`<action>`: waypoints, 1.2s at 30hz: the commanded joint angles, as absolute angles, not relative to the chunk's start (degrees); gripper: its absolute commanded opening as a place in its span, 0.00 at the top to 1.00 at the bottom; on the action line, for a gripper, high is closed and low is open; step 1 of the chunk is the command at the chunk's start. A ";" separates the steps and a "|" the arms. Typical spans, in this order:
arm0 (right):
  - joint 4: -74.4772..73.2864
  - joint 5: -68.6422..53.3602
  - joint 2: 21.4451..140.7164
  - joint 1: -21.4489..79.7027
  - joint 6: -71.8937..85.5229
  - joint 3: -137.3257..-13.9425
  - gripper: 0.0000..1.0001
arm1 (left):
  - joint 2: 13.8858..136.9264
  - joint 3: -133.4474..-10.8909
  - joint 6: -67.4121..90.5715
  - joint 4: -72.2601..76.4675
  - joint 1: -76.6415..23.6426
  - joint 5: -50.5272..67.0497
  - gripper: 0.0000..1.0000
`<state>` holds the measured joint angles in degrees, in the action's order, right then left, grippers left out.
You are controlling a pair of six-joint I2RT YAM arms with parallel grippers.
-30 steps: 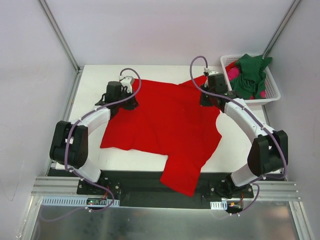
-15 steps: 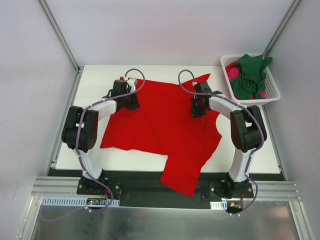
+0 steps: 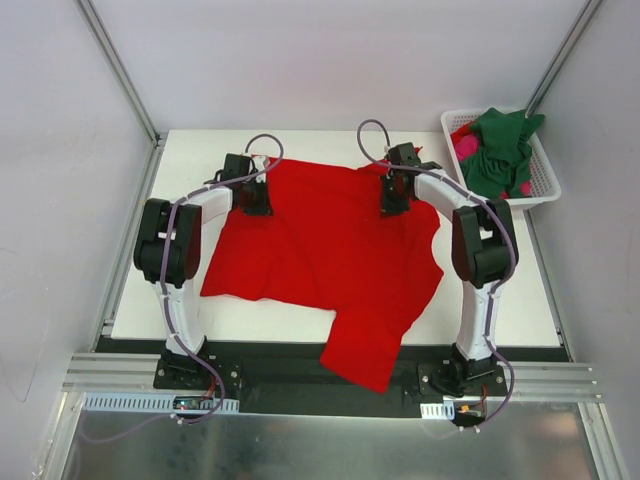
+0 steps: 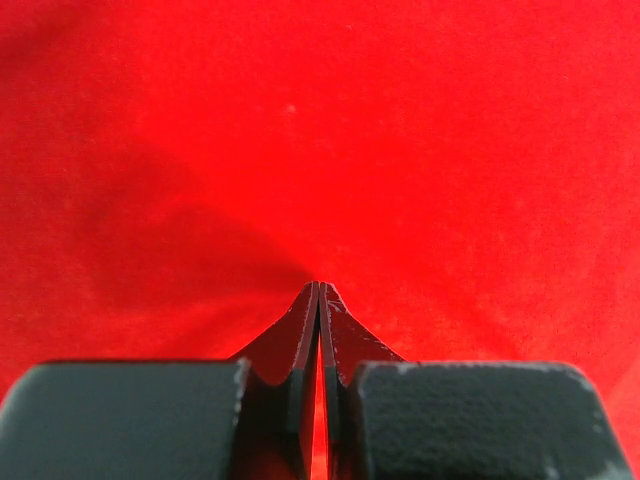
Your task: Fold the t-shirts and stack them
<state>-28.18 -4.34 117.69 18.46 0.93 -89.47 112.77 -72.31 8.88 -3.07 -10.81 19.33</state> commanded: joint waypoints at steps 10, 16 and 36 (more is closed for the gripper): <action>-39.45 -6.94 127.95 15.29 -2.02 -105.01 0.99 | 117.07 -84.72 8.26 -15.63 -8.00 24.17 1.00; -43.59 -8.44 132.27 13.89 -2.99 -113.02 0.98 | 118.91 -88.68 7.47 -18.89 -7.12 24.61 1.00; -29.62 -7.47 116.58 11.77 -6.15 -103.99 0.99 | 113.49 -90.09 5.80 -20.48 -7.12 22.59 1.00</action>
